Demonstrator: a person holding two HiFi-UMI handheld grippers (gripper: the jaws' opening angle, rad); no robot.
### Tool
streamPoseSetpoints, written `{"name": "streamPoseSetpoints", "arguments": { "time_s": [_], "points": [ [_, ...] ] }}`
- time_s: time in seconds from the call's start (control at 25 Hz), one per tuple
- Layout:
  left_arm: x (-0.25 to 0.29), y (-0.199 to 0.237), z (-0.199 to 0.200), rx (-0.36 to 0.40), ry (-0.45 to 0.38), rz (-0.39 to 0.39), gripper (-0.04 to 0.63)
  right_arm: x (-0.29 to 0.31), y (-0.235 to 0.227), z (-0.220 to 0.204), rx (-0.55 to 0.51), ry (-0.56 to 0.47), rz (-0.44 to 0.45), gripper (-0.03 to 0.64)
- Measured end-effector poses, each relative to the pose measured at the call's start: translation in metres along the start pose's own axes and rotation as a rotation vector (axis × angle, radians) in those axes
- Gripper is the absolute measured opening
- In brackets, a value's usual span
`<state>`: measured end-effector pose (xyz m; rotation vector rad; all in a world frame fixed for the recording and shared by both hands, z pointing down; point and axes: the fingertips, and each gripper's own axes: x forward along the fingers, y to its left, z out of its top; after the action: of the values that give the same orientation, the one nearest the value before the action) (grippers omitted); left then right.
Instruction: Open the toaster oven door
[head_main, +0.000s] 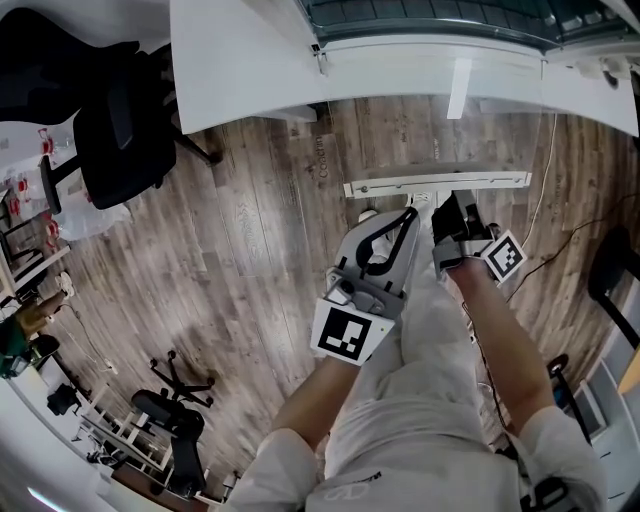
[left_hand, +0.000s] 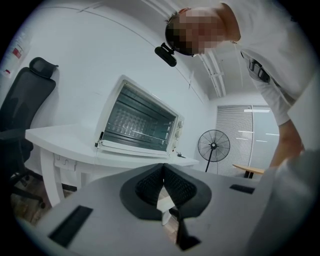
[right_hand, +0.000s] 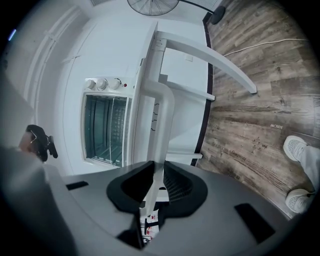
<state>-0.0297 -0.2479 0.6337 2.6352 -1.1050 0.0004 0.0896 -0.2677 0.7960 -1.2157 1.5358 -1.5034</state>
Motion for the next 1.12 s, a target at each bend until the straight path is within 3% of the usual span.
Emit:
{"name": "streamPoseSetpoints", "arguments": {
  "time_s": [0.24, 0.44, 0.6, 0.76, 0.96, 1.12],
  "points": [
    [-0.019, 0.015, -0.001, -0.018, 0.003, 0.018, 0.008, 0.009, -0.001, -0.019, 0.041, -0.005, 0.006, 0.074],
    [-0.031, 0.008, 0.005, -0.031, 0.013, 0.021, 0.008, -0.023, -0.010, -0.040, 0.110, 0.054, -0.071, 0.043],
    [-0.043, 0.001, 0.019, -0.036, 0.010, 0.011, 0.008, -0.064, 0.005, -0.043, 0.064, 0.064, -0.104, 0.020],
    [-0.054, -0.006, 0.038, -0.020, 0.020, -0.006, 0.008, -0.088, 0.060, -0.040, -0.151, 0.115, -0.090, 0.018],
    [-0.059, -0.020, 0.070, -0.017, -0.008, -0.024, 0.008, -0.101, 0.152, -0.035, -0.666, 0.175, -0.034, 0.017],
    [-0.059, -0.034, 0.091, -0.015, -0.027, -0.026, 0.008, -0.116, 0.223, -0.022, -1.002, 0.111, -0.005, 0.018]
  ]
}}
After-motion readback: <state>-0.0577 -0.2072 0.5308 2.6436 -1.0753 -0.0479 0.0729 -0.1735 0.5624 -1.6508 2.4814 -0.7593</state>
